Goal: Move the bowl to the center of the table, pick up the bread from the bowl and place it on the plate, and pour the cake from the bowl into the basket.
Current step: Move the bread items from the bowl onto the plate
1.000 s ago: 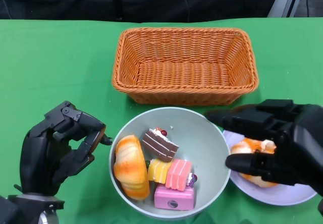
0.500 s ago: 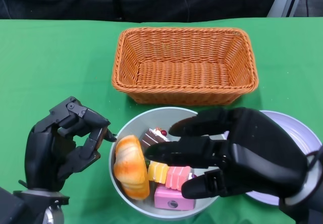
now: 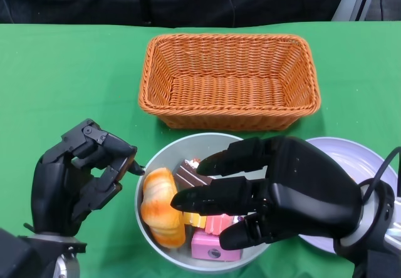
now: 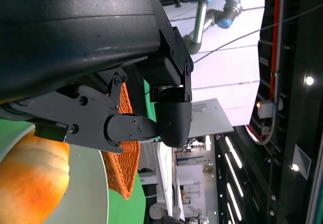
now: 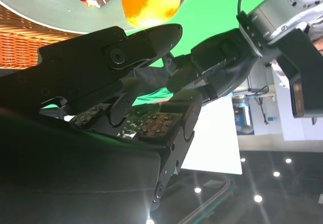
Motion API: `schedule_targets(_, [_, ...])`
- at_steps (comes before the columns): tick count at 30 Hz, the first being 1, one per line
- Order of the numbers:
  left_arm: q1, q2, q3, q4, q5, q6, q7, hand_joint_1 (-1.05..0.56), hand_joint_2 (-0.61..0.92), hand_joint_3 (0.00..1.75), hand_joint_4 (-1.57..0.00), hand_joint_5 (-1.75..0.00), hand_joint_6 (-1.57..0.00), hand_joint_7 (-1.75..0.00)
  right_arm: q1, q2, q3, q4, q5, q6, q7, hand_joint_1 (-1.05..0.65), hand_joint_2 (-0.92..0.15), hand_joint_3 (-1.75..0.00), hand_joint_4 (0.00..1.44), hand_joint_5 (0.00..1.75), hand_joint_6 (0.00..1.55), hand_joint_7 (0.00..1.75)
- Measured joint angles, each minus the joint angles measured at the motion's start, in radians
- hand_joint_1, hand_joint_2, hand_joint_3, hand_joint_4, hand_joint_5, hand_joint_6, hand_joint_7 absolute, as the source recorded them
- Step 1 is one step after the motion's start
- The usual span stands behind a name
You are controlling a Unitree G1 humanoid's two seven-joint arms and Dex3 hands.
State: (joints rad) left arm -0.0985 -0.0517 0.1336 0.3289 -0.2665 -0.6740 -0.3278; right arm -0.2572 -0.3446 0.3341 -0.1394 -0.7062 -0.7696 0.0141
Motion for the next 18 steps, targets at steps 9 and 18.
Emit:
schedule_targets(9, [0.015,-0.002,-0.009,-0.026,0.023,0.020,0.039,-0.27,0.92,0.23,-0.79,-1.42,-0.82,-1.19,-0.036,0.013,0.002,0.078,-0.071,-0.076,-0.085,-0.58,-0.81,0.00,0.85,0.01,0.77,0.00])
schedule_targets(18, [0.015,-0.006,-0.013,-0.011,-0.021,0.018,0.019,-0.29,0.92,0.18,-0.75,-1.48,-0.81,-1.18,-0.137,0.045,0.049,0.248,-0.258,-0.144,-0.320,-0.59,-0.78,0.00,0.81,0.00,0.76,0.00])
